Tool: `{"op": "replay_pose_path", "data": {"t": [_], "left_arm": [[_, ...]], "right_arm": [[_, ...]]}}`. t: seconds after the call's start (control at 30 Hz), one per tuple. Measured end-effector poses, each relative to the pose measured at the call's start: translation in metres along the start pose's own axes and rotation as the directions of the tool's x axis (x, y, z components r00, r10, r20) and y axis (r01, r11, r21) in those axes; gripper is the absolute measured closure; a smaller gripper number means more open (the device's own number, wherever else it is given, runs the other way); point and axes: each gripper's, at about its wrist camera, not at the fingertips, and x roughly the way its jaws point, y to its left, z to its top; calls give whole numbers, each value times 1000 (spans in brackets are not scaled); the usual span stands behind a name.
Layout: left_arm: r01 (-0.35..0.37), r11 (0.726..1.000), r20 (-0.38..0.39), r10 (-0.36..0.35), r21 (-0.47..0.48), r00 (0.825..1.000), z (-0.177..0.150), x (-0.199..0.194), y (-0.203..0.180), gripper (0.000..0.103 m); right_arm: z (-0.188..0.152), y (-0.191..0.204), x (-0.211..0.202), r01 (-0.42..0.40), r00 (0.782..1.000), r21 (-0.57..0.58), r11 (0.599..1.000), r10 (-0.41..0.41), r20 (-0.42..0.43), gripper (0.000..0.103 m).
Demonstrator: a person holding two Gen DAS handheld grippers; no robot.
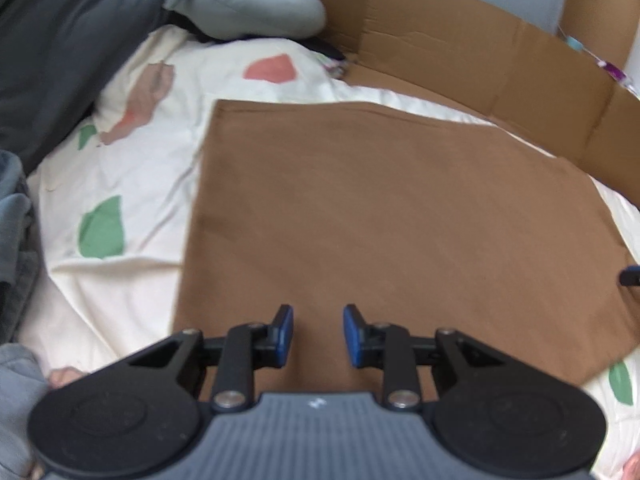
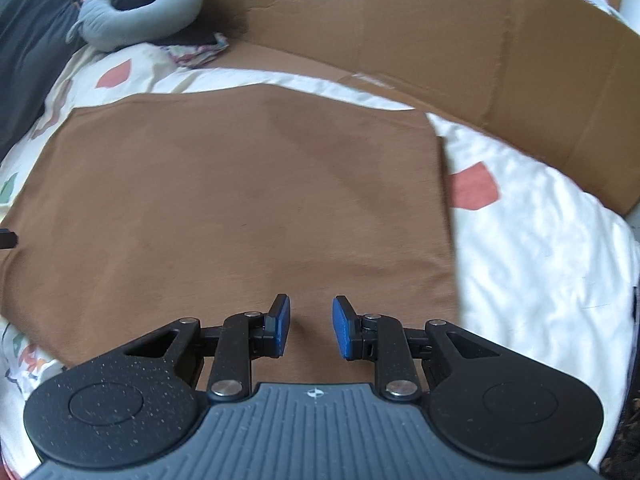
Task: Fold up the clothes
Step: 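Move both open tools over the folded shirt toward its side edge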
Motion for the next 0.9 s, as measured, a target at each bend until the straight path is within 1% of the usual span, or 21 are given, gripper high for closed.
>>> {"op": "replay_pose_path", "data": {"t": [0.07, 0.17, 0.3, 0.33, 0.4, 0.5, 0.57, 0.63, 0.73, 0.9], "left_arm": [[18, 1000, -10, -18, 11, 1000, -3, 2, -6, 74], [24, 999, -27, -23, 42, 999, -8, 5, -12, 73], [-8, 998, -58, 11, 59, 998, -16, 8, -5, 71], [-15, 998, -61, 19, 55, 998, -18, 8, -1, 68], [-27, 998, -60, 30, 56, 998, -21, 4, 6, 66], [-54, 996, -57, 57, 67, 997, -24, -3, 12, 67], [-63, 997, -58, 66, 54, 996, -24, -8, 16, 69], [-53, 998, -57, 54, 32, 997, -23, -13, 18, 70], [-11, 1000, -47, 12, 30, 999, -22, -20, 10, 70], [86, 995, -47, -84, 47, 995, -22, -23, -18, 70]], "right_arm": [[-2, 8, 3, -13, 1000, -10, 1000, 13, -8, 73], [-9, 14, 7, -5, 1000, -50, 999, 4, -22, 73], [-19, 10, 8, 31, 999, -81, 996, -35, -41, 73], [-21, 7, 8, 43, 998, -80, 996, -46, -46, 73], [-25, -1, 5, 58, 997, -70, 996, -62, -54, 73], [-31, -11, 1, 93, 993, -57, 994, -97, -70, 74], [-35, -19, -3, 114, 990, -33, 993, -117, -81, 73], [-36, -22, -8, 118, 990, -15, 993, -118, -82, 74], [-37, -26, -15, 122, 989, 12, 992, -121, -84, 73], [-35, -8, -22, 66, 995, 3, 998, -65, -72, 74]]}}
